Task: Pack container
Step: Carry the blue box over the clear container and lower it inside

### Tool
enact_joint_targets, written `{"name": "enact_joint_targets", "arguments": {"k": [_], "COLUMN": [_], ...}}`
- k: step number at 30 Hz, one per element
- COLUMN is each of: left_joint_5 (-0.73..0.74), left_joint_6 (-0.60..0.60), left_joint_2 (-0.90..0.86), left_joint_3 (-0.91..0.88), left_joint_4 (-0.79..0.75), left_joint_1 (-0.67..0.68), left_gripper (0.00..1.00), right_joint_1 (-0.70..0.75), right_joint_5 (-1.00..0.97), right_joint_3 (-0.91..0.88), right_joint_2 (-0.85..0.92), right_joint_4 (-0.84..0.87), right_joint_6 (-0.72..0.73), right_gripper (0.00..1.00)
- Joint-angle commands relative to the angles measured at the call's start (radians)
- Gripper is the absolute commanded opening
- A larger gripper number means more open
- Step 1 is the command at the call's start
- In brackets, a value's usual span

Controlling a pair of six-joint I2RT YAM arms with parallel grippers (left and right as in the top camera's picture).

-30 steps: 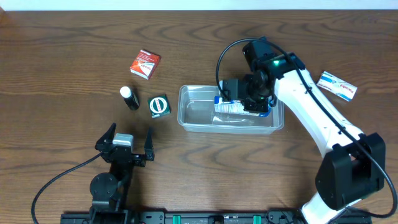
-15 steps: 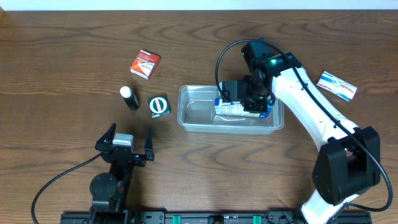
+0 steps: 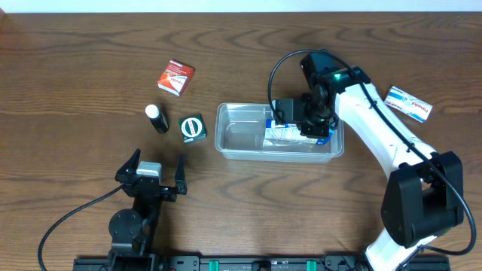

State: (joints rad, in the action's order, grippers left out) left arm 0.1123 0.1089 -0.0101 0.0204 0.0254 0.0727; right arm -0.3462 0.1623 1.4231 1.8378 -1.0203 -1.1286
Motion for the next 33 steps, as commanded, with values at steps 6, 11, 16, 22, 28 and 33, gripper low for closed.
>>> {"name": "enact_joint_targets", "arguments": {"k": [6,11,16,22,28,33], "left_joint_5": [0.011,0.011,0.011,0.011,0.011,0.011], "left_joint_6": [0.003,0.003,0.003,0.003,0.003,0.003], "left_joint_2": [0.005,0.005,0.005,0.005,0.005,0.005], "left_joint_3": [-0.016,-0.016,-0.016,-0.016,-0.016,-0.016], "left_joint_4": [0.035,0.035,0.035,0.035,0.035,0.035], "left_joint_1": [-0.004,-0.004,-0.004,-0.004,-0.004,-0.004], "left_gripper": [0.98,0.98,0.98,0.98,0.98,0.98], "right_joint_1": [0.0,-0.011,-0.015,-0.034,-0.051,-0.064], "right_joint_5": [0.03,0.034,0.043,0.052,0.052,0.052], "right_joint_3": [-0.065,-0.065,-0.065,-0.065,-0.064,-0.051], "right_joint_2": [0.008,0.008,0.008,0.008,0.008,0.004], "right_joint_4": [0.01,0.004,-0.003,-0.02,-0.023,-0.029], "right_joint_6": [-0.013,0.026,0.059,0.073,0.086,0.09], "right_gripper": [0.01,0.03,0.12,0.27,0.51,0.56]}}
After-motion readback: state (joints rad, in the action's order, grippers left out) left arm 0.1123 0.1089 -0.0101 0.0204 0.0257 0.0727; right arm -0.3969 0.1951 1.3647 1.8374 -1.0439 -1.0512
